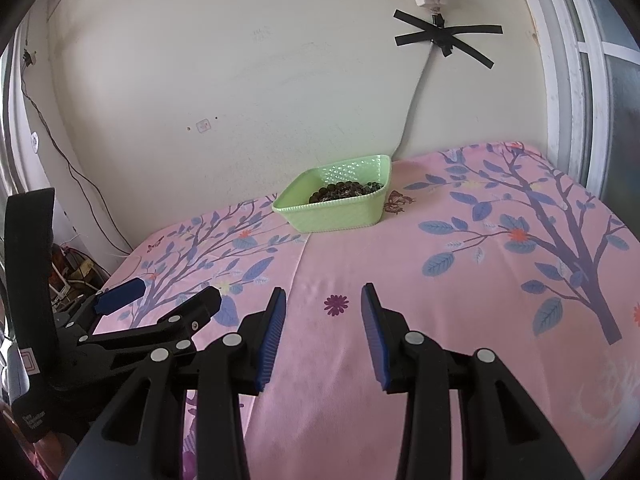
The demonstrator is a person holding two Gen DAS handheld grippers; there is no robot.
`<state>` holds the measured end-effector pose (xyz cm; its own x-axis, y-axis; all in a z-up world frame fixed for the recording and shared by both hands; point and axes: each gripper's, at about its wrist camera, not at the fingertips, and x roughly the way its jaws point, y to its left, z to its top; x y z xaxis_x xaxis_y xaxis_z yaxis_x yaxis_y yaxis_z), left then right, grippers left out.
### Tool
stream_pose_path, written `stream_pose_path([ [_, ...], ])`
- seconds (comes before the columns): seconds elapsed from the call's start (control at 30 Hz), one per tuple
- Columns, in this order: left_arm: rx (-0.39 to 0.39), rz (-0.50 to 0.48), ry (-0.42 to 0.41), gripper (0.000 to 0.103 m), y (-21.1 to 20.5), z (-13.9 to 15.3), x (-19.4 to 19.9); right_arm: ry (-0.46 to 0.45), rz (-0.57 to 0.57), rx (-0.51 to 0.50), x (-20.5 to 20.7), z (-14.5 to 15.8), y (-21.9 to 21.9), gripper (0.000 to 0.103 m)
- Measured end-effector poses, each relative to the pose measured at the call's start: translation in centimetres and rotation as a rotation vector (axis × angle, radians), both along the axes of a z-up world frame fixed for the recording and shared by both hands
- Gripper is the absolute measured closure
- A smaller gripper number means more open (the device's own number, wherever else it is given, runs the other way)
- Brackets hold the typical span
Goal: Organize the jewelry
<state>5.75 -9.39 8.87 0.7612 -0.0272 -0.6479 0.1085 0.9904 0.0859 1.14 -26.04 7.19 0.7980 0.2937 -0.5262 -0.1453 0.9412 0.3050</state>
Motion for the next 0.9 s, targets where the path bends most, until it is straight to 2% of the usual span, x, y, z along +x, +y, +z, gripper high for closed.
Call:
stream_pose_path([
  [0.9, 0.012, 0.011, -0.019, 0.006, 0.26, 0.40, -0.32, 0.000, -0.002, 0.002, -0.16, -0.11, -0.07, 0.091],
])
